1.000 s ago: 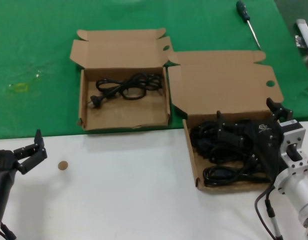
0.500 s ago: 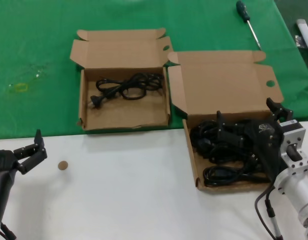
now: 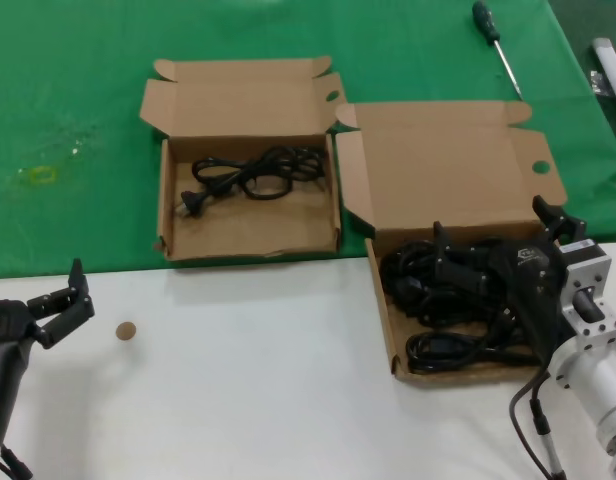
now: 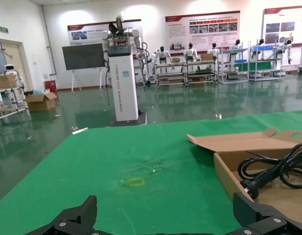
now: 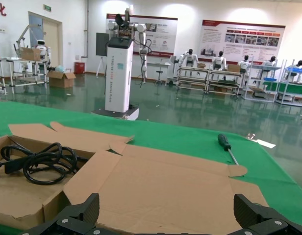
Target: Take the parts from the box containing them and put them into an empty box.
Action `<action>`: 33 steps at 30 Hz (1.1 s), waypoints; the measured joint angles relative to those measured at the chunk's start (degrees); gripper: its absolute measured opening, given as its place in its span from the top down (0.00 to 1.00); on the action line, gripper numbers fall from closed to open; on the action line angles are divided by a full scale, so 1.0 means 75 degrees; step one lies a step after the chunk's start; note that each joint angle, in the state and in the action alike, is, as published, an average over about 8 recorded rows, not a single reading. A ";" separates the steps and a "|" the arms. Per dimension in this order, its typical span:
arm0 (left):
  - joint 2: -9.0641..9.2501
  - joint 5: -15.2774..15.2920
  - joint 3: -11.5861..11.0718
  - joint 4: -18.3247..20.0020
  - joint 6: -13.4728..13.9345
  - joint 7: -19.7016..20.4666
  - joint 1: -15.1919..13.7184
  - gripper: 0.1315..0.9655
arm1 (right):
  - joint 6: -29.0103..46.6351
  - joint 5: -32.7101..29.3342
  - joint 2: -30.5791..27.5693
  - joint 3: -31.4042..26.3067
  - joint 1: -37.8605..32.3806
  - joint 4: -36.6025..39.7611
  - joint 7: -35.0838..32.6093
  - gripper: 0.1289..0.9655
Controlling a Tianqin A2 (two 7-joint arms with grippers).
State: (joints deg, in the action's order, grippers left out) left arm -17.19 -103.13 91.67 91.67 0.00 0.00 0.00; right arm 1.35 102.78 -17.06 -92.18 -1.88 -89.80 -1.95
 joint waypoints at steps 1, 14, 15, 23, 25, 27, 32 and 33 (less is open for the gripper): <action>0.0000 0.0000 0.0000 0.0000 0.0000 0.0000 0.0000 0.00 | 0.0000 0.0000 0.0000 0.0000 0.0000 0.0000 0.0000 0.00; 0.0000 0.0000 0.0000 0.0000 0.0000 0.0000 0.0000 0.00 | 0.0000 0.0000 0.0000 0.0000 0.0000 0.0000 0.0000 0.00; 0.0000 0.0000 0.0000 0.0000 0.0000 0.0000 0.0000 0.00 | 0.0000 0.0000 0.0000 0.0000 0.0000 0.0000 0.0000 0.00; 0.0000 0.0000 0.0000 0.0000 0.0000 0.0000 0.0000 0.00 | 0.0000 0.0000 0.0000 0.0000 0.0000 0.0000 0.0000 0.00; 0.0000 0.0000 0.0000 0.0000 0.0000 0.0000 0.0000 0.00 | 0.0000 0.0000 0.0000 0.0000 0.0000 0.0000 0.0000 0.00; 0.0000 0.0000 0.0000 0.0000 0.0000 0.0000 0.0000 0.00 | 0.0000 0.0000 0.0000 0.0000 0.0000 0.0000 0.0000 0.00; 0.0000 0.0000 0.0000 0.0000 0.0000 0.0000 0.0000 0.00 | 0.0000 0.0000 0.0000 0.0000 0.0000 0.0000 0.0000 0.00; 0.0000 0.0000 0.0000 0.0000 0.0000 0.0000 0.0000 0.00 | 0.0000 0.0000 0.0000 0.0000 0.0000 0.0000 0.0000 0.00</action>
State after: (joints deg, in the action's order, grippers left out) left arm -17.19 -103.13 91.67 91.67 0.00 0.00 0.00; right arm 1.35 102.78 -17.06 -92.18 -1.88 -89.80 -1.95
